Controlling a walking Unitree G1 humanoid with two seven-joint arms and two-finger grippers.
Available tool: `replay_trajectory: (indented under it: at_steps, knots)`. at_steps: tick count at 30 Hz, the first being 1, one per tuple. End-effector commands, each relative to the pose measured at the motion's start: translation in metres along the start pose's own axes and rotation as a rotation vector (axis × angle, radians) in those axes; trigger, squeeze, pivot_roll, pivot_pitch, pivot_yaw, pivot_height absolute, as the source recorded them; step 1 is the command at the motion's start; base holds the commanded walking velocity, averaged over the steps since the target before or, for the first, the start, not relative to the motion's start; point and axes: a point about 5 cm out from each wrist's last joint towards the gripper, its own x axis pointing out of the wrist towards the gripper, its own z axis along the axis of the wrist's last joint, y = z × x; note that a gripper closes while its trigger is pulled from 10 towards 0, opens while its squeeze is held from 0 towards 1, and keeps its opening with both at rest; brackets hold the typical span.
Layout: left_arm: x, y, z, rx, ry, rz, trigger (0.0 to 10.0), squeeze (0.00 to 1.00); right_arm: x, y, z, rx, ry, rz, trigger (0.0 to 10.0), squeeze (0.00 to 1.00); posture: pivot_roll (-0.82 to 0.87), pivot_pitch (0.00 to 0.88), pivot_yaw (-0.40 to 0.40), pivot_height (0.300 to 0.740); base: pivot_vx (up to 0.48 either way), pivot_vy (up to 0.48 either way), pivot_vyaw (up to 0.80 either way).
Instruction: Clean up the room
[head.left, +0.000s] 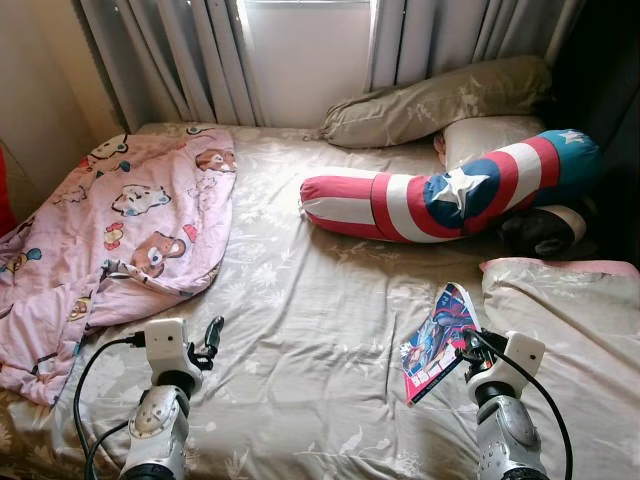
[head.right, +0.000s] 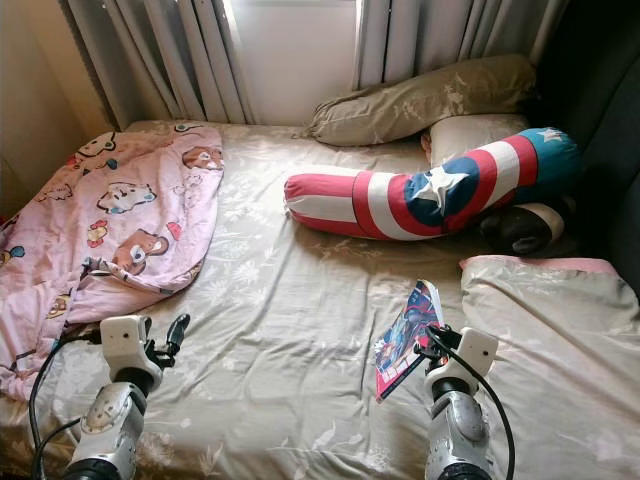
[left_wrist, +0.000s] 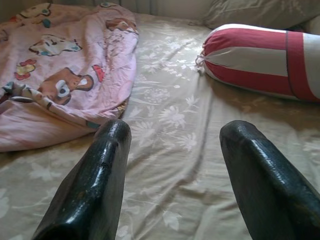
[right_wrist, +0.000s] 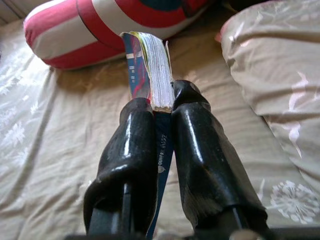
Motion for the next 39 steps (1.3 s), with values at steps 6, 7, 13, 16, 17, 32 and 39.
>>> replay_trajectory:
  at_steps: [6, 7, 13, 16, 17, 32, 39]
  knots:
    - [-0.004, 0.004, 0.001, 0.030, -0.004, -0.013, 10.0, 0.00, -0.002, -0.002, -0.002, 0.000, 0.001, -0.004, 10.0, 0.00, 0.11, 0.000, 0.026, 0.656, 0.000, 0.000, 0.00]
    - [-0.004, 0.004, 0.002, 0.031, -0.006, -0.013, 10.0, 0.00, -0.002, -0.002, -0.001, 0.000, 0.001, -0.006, 10.0, 0.00, 0.11, 0.000, 0.027, 0.651, 0.000, 0.000, 0.00]
    - [-0.005, 0.009, 0.008, 0.053, -0.023, -0.026, 10.0, 0.00, 0.004, 0.006, 0.008, 0.062, -0.046, 0.038, 10.0, 0.00, 0.12, 0.000, 0.048, 0.646, 0.000, 0.000, 0.00]
    - [-0.007, 0.010, 0.009, 0.057, -0.027, -0.023, 10.0, 0.00, 0.013, 0.011, 0.023, 0.207, -0.104, 0.065, 10.0, 0.00, 0.13, 0.000, 0.064, 0.646, 0.000, 0.000, 0.00]
    - [-0.009, 0.011, 0.009, 0.065, -0.023, -0.029, 10.0, 0.00, 0.019, 0.014, 0.031, 0.278, -0.127, 0.072, 10.0, 0.00, 0.13, 0.000, 0.068, 0.646, 0.000, 0.000, 0.00]
    - [-0.011, 0.010, 0.013, 0.077, -0.004, -0.052, 10.0, 0.00, 0.035, 0.017, 0.053, 0.574, -0.159, 0.120, 10.0, 0.00, 0.16, 0.033, 0.072, 0.646, 0.000, 0.000, 0.00]
    - [-0.012, 0.006, 0.014, 0.072, 0.000, -0.065, 10.0, 0.00, 0.033, 0.016, 0.049, 0.569, -0.157, 0.130, 10.0, 0.00, 0.15, 0.051, 0.065, 0.646, 0.075, 0.000, 0.00]
